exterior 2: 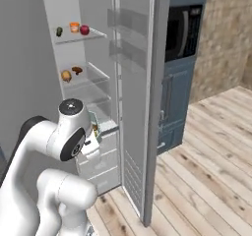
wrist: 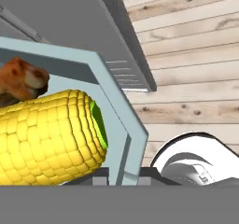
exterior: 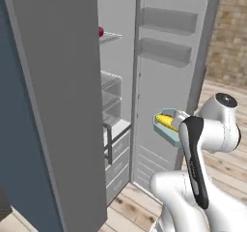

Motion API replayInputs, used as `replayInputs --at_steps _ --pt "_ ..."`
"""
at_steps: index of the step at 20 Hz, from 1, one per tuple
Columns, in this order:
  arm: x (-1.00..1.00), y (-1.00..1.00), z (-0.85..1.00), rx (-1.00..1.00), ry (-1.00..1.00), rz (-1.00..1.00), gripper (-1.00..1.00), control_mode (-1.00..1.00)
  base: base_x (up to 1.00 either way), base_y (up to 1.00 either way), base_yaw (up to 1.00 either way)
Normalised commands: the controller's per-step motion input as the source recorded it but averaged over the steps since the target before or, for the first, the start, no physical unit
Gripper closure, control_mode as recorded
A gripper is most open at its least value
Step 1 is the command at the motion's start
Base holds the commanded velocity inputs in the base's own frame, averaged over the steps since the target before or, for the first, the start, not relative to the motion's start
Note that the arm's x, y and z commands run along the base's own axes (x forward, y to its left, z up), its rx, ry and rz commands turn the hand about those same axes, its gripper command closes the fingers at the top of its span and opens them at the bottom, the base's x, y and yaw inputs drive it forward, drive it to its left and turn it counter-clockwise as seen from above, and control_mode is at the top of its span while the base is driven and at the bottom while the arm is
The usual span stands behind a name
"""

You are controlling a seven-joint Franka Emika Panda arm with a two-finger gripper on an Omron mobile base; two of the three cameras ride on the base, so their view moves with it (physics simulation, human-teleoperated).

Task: Place the tupperware on the second highest shelf of the fridge. Make space for the tupperware among the existing items by rearranging them on the shelves if needed. Close the fridge door when finished.

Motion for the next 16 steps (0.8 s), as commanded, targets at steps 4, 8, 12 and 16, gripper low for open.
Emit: replayInputs --at_steps 4,8,12,16 --pt "0.00 0.00 0.00 0.00 0.00 0.00 1.00 1.00 0.61 0.03 0.58" --pt "0.00 0.00 0.00 0.00 0.00 0.00 1.00 1.00 0.44 -0.26 0.60" --pt "0.00 0.00 0.00 0.00 0.00 0.00 1.00 1.00 0.29 -0.60 0.36" --pt "0.00 0.00 0.00 0.00 0.00 0.00 1.00 1.00 0.04 -0.49 0.32"
